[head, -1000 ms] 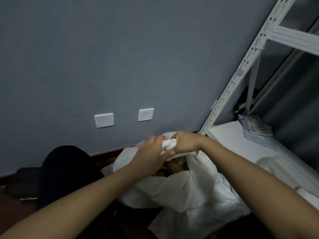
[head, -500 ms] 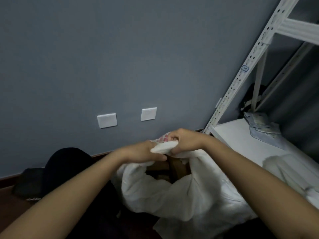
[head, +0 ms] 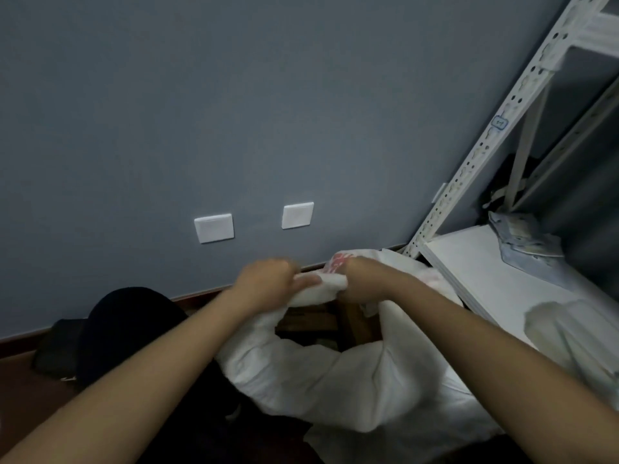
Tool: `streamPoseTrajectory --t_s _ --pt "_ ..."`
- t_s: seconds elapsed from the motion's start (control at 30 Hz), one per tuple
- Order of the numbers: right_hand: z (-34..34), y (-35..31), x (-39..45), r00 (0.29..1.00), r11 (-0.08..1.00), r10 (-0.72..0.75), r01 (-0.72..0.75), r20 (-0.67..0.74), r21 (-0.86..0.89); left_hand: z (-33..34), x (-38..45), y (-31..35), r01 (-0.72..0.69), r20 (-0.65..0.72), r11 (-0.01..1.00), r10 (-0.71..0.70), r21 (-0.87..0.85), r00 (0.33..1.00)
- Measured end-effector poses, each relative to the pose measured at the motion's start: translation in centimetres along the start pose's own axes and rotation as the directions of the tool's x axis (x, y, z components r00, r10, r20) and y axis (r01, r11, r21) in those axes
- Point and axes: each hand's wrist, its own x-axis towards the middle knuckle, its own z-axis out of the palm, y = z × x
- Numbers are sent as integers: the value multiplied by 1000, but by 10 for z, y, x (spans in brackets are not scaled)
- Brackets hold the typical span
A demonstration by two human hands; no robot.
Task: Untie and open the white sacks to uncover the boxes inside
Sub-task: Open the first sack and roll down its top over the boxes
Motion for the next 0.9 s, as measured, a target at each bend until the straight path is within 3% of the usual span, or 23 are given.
streamPoseTrajectory --t_s 0.07,0.13,0.2,0.23,0.27,0.33,0.37,0.43,0.53,0.57,0.63,0.7,0.73,0.8,0.87,0.9 --pt "-4 -10 5 999 989 -44 40 20 145 17 3 17 -65 -67 998 64 -9 996" --pt "-15 -6 2 999 979 -35 33 8 199 6 3 9 -5 16 937 11 -349 1000" --pt "-19 7 4 1000 995 14 -15 11 97 -12 6 -9 110 107 806 -59 -582 993" --pt "-17 11 5 999 999 45 -45 13 27 -18 7 -15 148 116 841 -101 -521 988" --pt "-14 14 8 997 997 70 -70 16 14 -20 9 -15 157 82 933 -138 -325 987" --pt "-10 11 15 992 983 76 -91 97 158 -8 15 -3 105 -69 989 -99 103 993" --pt "-10 9 18 990 966 49 -80 129 247 0 16 9 45 -111 985 -27 168 993" --pt "-16 15 19 994 943 10 -45 107 330 7 20 20 -49 -82 987 62 150 995" --pt "-21 32 10 1000 980 19 -15 -20 199 -10 27 -3 39 27 958 -33 -285 999" --pt "-19 36 7 997 988 40 -29 -67 151 -14 30 -10 67 11 942 -67 -328 998" --pt "-11 36 6 997 962 71 -58 -38 267 -12 37 -6 47 -59 995 -53 -93 997" --pt "-12 31 6 988 846 76 -136 135 515 9 40 16 -116 -87 985 128 128 988" --pt "-14 32 5 980 800 66 -165 189 577 17 39 29 -199 -41 968 208 150 977" --pt "-19 45 4 984 806 55 -145 171 574 20 43 32 -228 35 973 227 28 973" --pt "-13 62 2 994 929 96 -110 57 354 7 54 16 -58 77 978 75 -199 994" --pt "-6 67 1 993 959 119 -109 -22 260 4 59 8 3 41 975 6 -222 999"
